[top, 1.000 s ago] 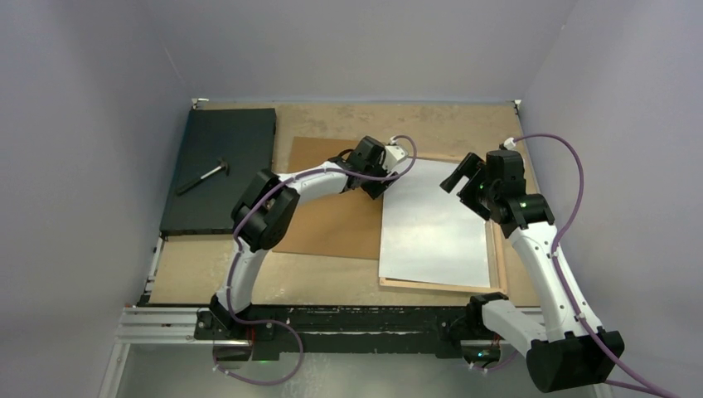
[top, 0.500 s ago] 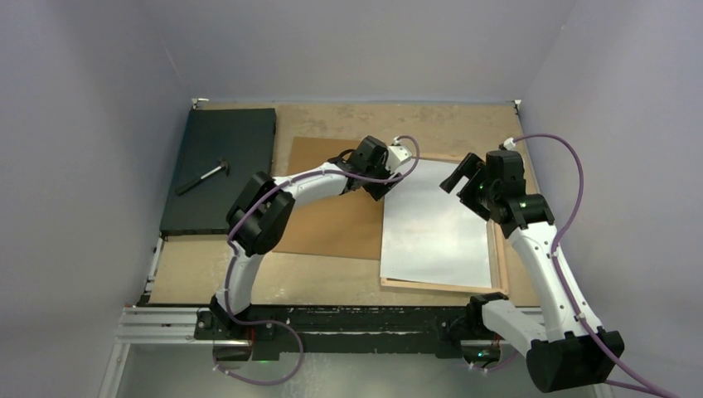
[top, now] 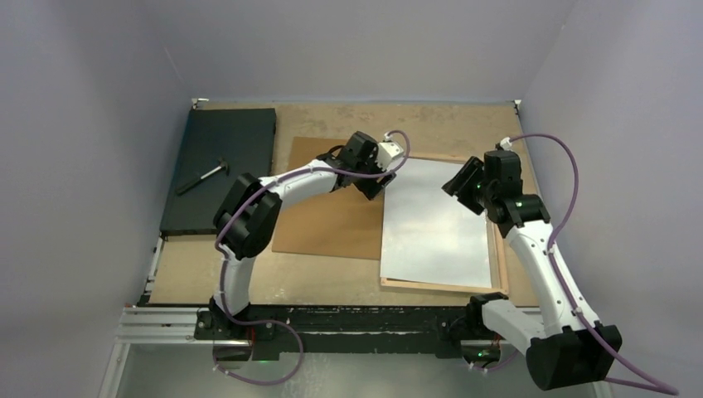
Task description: Put the photo into the frame
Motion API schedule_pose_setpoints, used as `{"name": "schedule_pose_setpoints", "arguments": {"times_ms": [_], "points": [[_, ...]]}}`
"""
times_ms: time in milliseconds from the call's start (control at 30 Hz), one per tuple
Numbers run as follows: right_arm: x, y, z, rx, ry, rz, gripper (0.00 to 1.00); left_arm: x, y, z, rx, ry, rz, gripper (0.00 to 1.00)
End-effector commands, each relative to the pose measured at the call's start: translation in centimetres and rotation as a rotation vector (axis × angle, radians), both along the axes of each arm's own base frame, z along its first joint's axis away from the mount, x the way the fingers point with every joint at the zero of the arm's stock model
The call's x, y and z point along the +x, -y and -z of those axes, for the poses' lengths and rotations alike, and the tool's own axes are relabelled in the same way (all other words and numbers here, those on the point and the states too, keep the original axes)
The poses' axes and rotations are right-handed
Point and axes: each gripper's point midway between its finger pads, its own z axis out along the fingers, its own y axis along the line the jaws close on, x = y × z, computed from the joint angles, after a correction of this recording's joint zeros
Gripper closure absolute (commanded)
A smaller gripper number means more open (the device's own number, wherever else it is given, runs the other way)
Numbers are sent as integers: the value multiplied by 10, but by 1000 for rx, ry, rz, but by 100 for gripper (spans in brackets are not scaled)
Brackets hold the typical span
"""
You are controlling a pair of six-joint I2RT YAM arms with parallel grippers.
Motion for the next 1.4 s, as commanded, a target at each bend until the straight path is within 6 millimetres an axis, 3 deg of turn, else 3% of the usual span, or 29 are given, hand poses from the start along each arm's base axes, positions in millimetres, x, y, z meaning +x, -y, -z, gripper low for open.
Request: {"name": "schedule_pose_setpoints", "arguments": {"times_ms": [0, 33, 100, 200, 367, 633, 967, 1367], "points": [[17, -25, 7, 48, 32, -94, 58, 15, -34, -49, -137, -42, -82, 32], [19, -33, 12, 50, 23, -117, 68, 19, -44, -53, -146, -45, -103, 32], [21, -53, 22, 43, -3, -168, 78, 25, -62, -59, -160, -51, -138, 32], [21, -92, 46, 9, -60, -263, 78, 30, -88, -63, -176, -71, -188, 32], [12, -147, 77, -38, -134, -403, 74, 26, -111, -57, -156, -85, -228, 32], [2, -193, 101, -19, -162, -528, 75, 14, -126, -44, -109, -90, -238, 32], [-17, -189, 132, -37, -231, -528, 76, 10, -132, -39, -93, -102, -241, 32], [-34, -182, 150, -28, -282, -535, 78, 9, -136, -38, -84, -95, -243, 32]]}}
